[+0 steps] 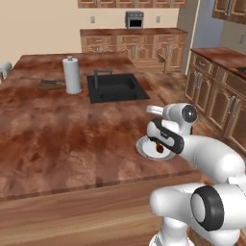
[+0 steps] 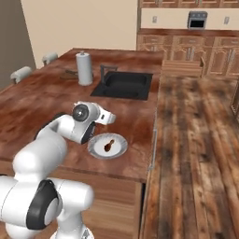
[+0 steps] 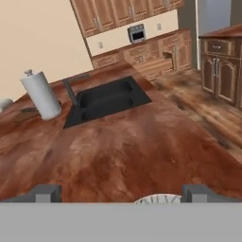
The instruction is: Pick up the knife from the drawer and place it on the cutting board. Then place the meat from the plate to the cutting board.
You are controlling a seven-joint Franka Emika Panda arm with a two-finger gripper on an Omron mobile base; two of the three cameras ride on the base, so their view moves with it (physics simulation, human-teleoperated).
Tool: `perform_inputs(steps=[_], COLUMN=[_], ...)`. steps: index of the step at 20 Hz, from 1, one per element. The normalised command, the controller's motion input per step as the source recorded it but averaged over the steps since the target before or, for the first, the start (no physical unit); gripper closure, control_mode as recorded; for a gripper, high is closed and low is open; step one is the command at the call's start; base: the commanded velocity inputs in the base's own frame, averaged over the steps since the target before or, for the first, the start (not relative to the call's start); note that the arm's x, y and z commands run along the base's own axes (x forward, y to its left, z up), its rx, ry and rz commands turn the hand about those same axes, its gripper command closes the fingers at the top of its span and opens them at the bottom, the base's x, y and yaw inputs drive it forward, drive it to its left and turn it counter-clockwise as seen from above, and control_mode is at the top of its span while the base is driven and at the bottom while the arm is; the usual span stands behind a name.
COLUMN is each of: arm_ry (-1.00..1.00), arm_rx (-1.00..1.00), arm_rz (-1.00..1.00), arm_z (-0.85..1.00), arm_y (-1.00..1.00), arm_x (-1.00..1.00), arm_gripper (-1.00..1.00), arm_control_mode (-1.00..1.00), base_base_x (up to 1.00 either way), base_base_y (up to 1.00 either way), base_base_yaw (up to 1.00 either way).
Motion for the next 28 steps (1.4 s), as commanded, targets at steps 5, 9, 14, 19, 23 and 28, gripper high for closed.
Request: perform_inputs(steps=[5, 9, 14, 19, 23, 28], arm_ry=[0.00, 0.00, 0.47, 0.73, 0.24, 0.17], arm_rx=[0.00, 0.00, -0.02, -0.10, -0.01, 0.10], arm_rz=[0.00, 0.00, -0.01, 0.00, -0.01, 0.07], arm_z=[0.00, 0.00, -0.05, -0.14, -0.03, -0.35], arm_y=[0.00, 0.00, -0.04, 0.00, -0.04, -0.29], arm_x=[0.00, 0.00, 0.31, 0.40, 0.19, -0.01], arm_gripper=[-1.00, -1.00, -1.00, -1.00, -1.00, -1.00], arm_control_mode=[1.00, 1.00, -1.00, -1.00, -1.00, -1.00], base_base_x=[0.66, 0.09, 0.00, 0.00, 0.00, 0.00], base_base_y=[-0.41, -0.44, 0.00, 0.00, 0.00, 0.00], base_base_yaw=[0.20, 0.00, 0.00, 0.00, 0.00, 0.00])
